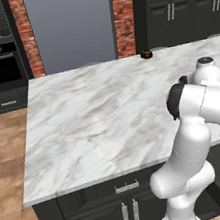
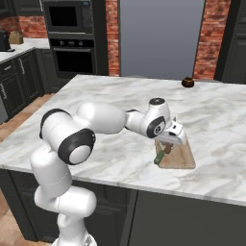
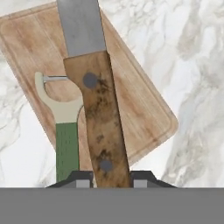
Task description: Open the drawer on the right and place the cutting tools on the cutting board.
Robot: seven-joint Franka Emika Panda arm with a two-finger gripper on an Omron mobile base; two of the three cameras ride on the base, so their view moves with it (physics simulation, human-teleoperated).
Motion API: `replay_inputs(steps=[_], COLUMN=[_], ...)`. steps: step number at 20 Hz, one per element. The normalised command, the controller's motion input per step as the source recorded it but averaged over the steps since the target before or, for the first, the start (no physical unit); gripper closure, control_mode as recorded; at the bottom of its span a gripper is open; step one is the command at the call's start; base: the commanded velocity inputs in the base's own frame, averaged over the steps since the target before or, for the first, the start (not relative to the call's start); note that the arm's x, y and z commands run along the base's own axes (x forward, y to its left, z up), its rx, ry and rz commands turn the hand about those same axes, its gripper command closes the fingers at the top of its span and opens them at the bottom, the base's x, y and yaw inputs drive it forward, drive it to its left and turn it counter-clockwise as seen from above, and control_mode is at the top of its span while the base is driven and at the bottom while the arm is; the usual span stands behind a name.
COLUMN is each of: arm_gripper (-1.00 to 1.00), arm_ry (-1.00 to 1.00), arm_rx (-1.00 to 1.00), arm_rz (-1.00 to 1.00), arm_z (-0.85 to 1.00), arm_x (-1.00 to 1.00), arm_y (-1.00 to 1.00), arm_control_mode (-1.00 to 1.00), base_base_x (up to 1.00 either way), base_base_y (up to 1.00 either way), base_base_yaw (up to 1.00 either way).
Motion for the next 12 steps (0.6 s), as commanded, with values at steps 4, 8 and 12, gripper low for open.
replay_inputs(steps=[4, 8, 12], arm_gripper=[1.00, 1.00, -1.00], arm_ry=[0.00, 0.00, 0.00], arm_rx=[0.00, 0.00, 0.00], arm_rz=[0.00, 0.00, 0.00], arm_z=[-0.28, -0.32, -0.36], arm_x=[0.37, 0.37, 0.31], arm_y=[-0.08, -0.08, -0.24], arm_control_mode=[-1.00, -1.00, -1.00], base_base_x=[0.00, 0.00, 0.00], base_base_y=[0.00, 0.00, 0.00], base_base_yaw=[0.00, 0.00, 0.00])
